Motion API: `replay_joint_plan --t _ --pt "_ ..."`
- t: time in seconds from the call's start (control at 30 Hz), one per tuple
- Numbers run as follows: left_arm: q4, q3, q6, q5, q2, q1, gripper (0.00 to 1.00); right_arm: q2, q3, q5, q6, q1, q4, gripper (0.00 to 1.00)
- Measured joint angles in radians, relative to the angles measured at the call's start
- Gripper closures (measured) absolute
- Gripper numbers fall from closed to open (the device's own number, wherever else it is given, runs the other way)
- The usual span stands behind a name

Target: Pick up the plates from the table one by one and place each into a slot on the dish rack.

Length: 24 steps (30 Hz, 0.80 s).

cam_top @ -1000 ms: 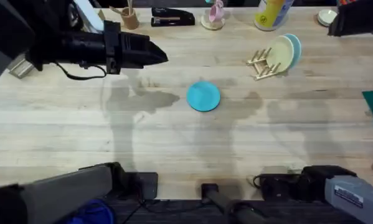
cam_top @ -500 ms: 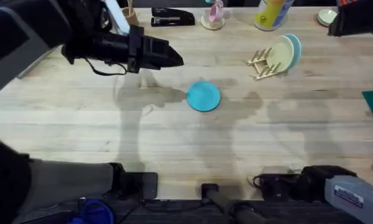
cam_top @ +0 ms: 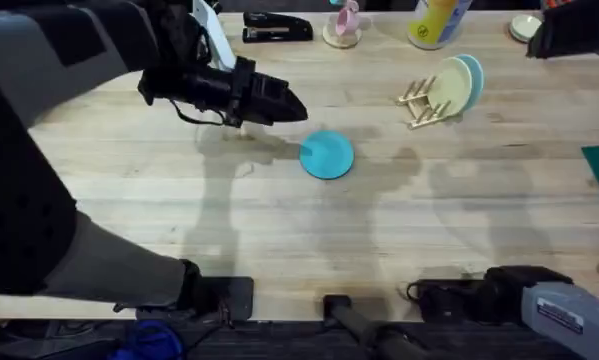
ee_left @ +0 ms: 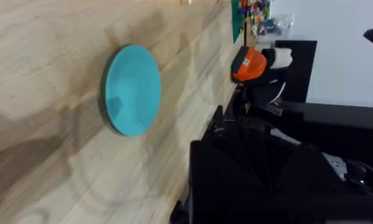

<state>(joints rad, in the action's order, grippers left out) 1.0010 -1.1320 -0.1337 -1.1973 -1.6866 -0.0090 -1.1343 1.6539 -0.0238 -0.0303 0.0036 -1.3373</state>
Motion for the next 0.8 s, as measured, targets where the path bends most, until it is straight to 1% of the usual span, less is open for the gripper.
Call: replay_joint_plan --t 0.2,0.57,0.6,0.63,0.8 --pt "-0.004 0.0 0.003 0.015 -0.002 -0.004 0.958 0.0 0.0 0.0 0.0 0.0 0.0 0.009" --pt "-0.028 0.0 0.007 0.019 -0.013 -0.01 0.958 0.0 0.0 0.0 0.0 0.0 0.0 0.01" --pt "-0.029 0.0 0.007 0.019 -0.021 -0.01 0.958 0.0 0.0 0.0 0.0 0.0 0.0 0.01" --pt "-0.066 0.0 0.007 0.02 -0.102 -0.021 0.958 0.0 0.0 0.0 0.0 0.0 0.0 0.01" --pt "-0.136 0.0 0.023 0.038 -0.184 -0.062 0.958 0.0 0.0 0.0 0.0 0.0 0.0 0.01"
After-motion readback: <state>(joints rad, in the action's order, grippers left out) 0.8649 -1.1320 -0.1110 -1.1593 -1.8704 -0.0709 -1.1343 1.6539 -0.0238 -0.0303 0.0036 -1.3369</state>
